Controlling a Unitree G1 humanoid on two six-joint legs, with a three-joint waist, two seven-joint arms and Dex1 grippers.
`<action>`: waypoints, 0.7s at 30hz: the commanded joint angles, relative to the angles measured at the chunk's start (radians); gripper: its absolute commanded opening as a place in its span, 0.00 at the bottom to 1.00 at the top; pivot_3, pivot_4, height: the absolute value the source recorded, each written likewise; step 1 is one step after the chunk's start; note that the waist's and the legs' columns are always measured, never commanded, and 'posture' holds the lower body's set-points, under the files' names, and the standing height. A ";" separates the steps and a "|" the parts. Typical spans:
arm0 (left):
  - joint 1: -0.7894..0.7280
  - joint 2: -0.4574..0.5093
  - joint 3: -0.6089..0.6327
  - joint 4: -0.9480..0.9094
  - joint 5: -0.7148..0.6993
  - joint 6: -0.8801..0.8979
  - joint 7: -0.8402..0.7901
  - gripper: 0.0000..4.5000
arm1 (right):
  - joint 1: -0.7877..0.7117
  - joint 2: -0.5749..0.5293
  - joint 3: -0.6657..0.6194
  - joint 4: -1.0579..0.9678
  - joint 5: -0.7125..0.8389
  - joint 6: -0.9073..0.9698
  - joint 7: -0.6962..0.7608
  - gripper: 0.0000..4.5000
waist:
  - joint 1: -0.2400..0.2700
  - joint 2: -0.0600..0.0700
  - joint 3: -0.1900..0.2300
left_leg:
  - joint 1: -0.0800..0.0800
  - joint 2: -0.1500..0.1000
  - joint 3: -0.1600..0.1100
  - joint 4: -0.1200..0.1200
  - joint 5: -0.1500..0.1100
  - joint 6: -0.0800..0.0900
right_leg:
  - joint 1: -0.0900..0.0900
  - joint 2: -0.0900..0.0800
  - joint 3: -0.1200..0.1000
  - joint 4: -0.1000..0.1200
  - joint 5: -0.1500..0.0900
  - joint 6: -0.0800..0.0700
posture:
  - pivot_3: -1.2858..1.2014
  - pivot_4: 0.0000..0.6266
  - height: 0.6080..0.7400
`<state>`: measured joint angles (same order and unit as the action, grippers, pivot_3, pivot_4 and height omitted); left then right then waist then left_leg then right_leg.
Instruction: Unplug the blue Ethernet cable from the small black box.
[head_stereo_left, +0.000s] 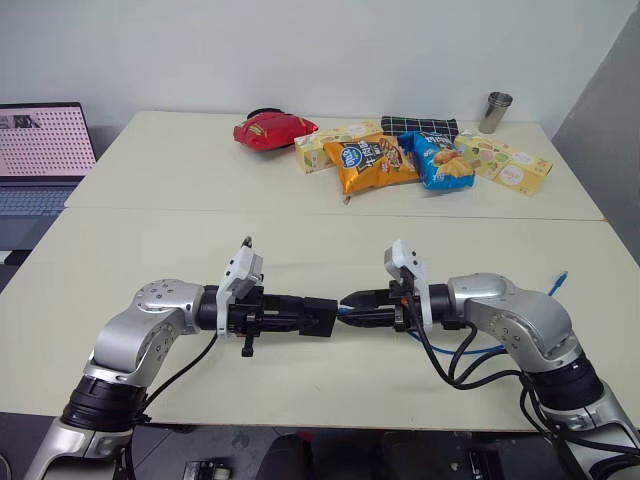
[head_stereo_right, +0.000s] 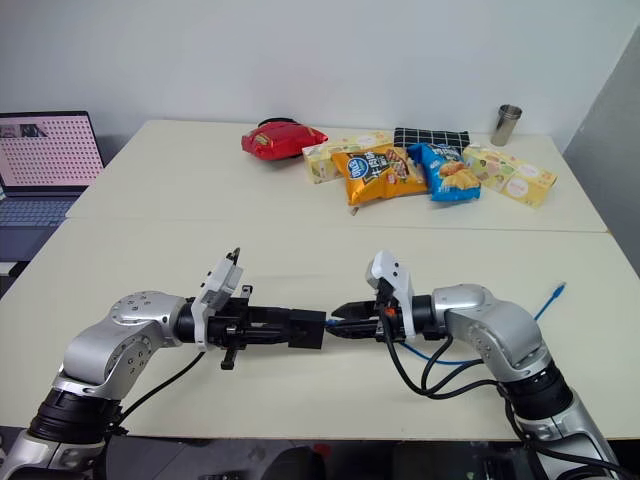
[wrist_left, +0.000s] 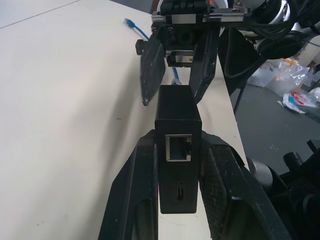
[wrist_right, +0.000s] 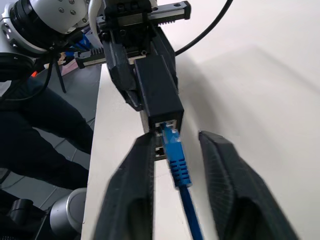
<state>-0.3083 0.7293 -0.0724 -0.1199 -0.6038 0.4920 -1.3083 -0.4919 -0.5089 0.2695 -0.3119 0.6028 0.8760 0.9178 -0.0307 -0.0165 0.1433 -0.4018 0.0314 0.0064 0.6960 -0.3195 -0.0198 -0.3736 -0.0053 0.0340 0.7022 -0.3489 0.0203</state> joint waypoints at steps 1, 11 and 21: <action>-0.007 -0.001 0.014 -0.042 -0.011 -0.003 -0.005 0.17 | -0.022 -0.010 0.000 -0.016 -0.005 -0.009 0.013 0.08 | 0.000 0.000 0.000 | 0.000 0.000 0.000 0.000 0.000 0.000 | 0.000 0.000 0.000 0.000 0.000 0.000 | 0.52 0.24 1.00; 0.037 0.030 0.010 -0.083 -0.024 0.001 -0.046 0.17 | -0.059 -0.035 0.004 0.044 -0.011 0.000 0.065 0.01 | -0.001 0.000 0.000 | 0.000 0.000 0.000 0.000 0.000 0.000 | 0.000 0.000 0.000 0.000 0.000 0.000 | 0.52 0.24 1.00; 0.060 0.071 0.057 0.074 0.048 -0.073 -0.036 0.17 | -0.030 -0.137 -0.081 0.162 -0.031 -0.036 0.106 0.01 | 0.001 0.002 0.001 | 0.000 -0.001 0.000 0.000 -0.001 0.002 | 0.001 -0.001 0.000 -0.002 0.000 0.000 | 0.52 0.24 1.00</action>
<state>-0.2454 0.7898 -0.0557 -0.0562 -0.5623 0.4455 -1.3442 -0.5251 -0.6449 0.2219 -0.1462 0.5707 0.8704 1.0239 -0.0300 -0.0148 0.1443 -0.4018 0.0308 0.0063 0.6955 -0.3205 -0.0180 -0.3731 -0.0060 0.0336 0.6999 -0.3489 0.0202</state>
